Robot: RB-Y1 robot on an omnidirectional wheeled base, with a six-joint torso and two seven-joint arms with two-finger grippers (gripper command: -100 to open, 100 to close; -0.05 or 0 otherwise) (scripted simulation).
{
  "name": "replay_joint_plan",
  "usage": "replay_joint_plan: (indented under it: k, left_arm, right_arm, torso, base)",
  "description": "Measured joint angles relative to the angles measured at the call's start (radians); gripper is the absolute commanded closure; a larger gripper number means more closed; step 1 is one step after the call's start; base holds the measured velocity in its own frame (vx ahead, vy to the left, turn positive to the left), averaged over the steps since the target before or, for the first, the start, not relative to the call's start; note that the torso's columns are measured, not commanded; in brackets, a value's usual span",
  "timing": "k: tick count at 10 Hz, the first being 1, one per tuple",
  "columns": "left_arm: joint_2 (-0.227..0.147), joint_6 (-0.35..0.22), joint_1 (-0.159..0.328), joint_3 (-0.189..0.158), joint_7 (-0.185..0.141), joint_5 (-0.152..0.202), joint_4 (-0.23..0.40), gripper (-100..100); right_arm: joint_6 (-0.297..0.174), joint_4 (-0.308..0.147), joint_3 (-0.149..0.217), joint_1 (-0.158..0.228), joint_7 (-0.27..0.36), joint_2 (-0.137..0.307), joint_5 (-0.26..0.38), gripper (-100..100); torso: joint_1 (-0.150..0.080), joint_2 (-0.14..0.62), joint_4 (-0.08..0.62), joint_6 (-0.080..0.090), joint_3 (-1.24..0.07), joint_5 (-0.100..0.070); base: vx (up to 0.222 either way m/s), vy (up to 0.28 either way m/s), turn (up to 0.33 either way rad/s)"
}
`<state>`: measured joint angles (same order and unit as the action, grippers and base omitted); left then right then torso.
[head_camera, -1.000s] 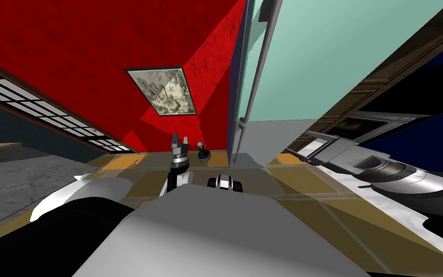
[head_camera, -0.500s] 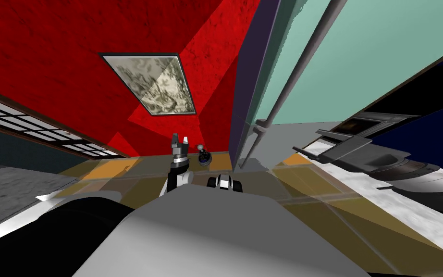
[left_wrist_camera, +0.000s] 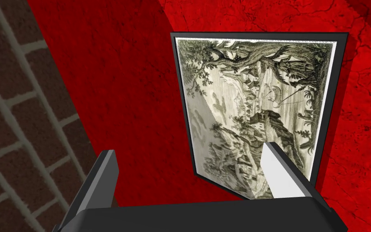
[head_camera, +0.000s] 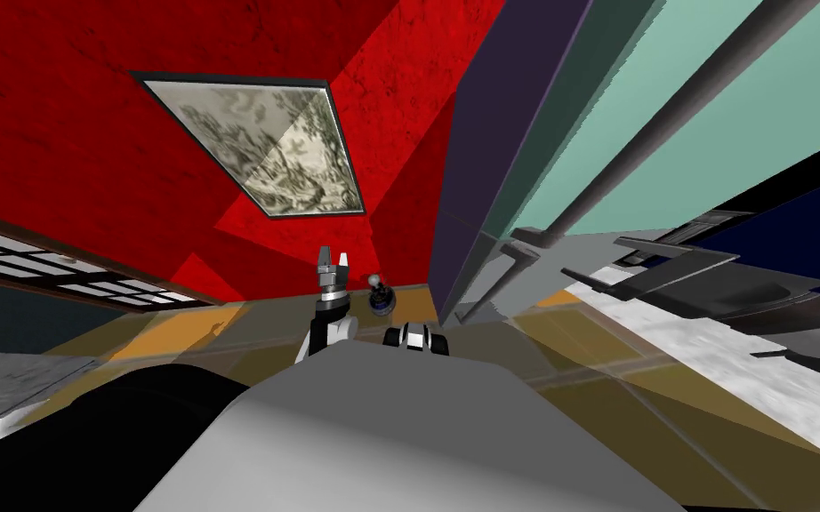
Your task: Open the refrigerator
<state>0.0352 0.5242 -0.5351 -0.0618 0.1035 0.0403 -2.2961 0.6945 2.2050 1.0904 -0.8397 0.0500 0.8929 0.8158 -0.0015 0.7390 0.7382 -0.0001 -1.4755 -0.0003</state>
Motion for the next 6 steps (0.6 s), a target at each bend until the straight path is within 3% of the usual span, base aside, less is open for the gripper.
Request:
replay_joint_plan:
  k: [4,6]
  left_arm:
    - [0.0,0.0,0.0,0.0,0.0,0.0,0.0,0]
    - [0.0,0.0,0.0,0.0,0.0,0.0,0.0,0]
  right_arm:
    - [-0.057,-0.066,0.056,-0.051,-0.034,0.045,0.039,-100]
    - [-0.063,-0.094,0.066,-0.063,-0.036,0.048,0.048,-100]
  torso:
    - [0.011,-0.007,-0.002,-0.008,-0.005,0.006]
    - [0.013,-0.011,-0.004,-0.013,-0.009,0.008]
  base:
    - [0.136,0.249,-0.117]
    - [0.015,0.029,-0.078]
